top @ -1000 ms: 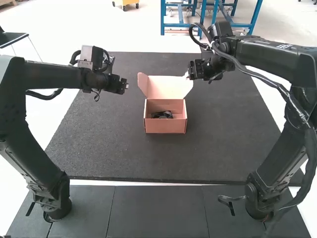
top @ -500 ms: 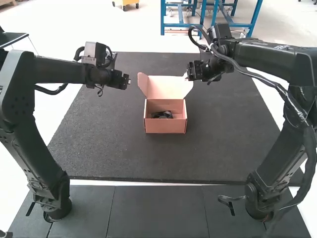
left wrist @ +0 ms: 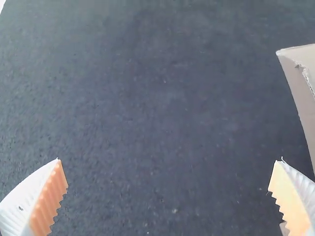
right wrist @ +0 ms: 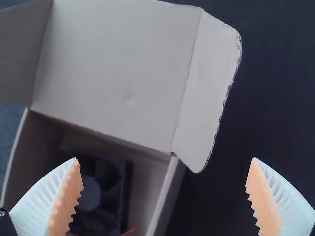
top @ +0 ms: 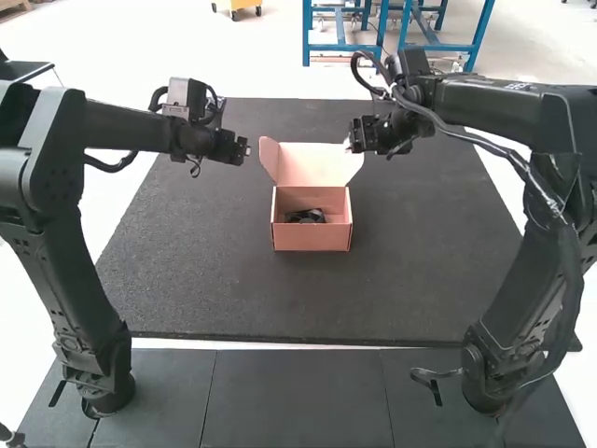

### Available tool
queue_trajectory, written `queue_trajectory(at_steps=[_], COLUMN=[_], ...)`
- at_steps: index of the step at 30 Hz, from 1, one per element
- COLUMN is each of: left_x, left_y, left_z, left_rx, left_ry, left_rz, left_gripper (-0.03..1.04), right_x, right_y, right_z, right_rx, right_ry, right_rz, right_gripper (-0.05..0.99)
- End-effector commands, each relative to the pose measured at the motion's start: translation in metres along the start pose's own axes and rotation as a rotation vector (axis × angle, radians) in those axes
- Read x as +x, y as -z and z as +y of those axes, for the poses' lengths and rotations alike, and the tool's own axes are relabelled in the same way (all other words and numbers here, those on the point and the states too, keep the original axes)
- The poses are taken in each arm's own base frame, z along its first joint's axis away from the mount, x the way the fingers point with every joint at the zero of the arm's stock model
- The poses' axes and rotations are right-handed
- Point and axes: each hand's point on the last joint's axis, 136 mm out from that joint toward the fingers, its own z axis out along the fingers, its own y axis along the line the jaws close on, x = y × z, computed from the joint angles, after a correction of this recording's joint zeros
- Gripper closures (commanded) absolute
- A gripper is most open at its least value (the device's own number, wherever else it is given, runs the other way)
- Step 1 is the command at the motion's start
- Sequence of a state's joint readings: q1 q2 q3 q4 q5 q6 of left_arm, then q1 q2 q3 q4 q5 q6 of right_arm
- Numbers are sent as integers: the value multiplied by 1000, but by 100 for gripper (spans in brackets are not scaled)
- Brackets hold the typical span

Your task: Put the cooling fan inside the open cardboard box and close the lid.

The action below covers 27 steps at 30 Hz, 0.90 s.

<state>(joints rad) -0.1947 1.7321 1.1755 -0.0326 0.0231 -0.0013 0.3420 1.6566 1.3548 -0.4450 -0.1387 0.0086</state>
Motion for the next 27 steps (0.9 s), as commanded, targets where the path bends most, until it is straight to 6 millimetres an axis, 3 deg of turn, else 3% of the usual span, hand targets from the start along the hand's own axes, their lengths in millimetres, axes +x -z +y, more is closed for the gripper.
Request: queue_trajectory(at_steps=[1,11,27], left_x=[-19,-26,-31], left_y=[-1,-11,-10], left_z=[-3,-14,-40], left_rx=[5,29,105], left_ry=[4,-6,-13], left_rz=[-39,-48,-46], left_gripper=[4,4,4], right_x=[-14,-22,-24], right_y=[-1,-7,-10], right_z=[-3,-2,0], right_rx=[-13,-21,-31], right_ry=[-23,-33,-43], right_rz=[-26,-33,-32], right_gripper=[19,19,22])
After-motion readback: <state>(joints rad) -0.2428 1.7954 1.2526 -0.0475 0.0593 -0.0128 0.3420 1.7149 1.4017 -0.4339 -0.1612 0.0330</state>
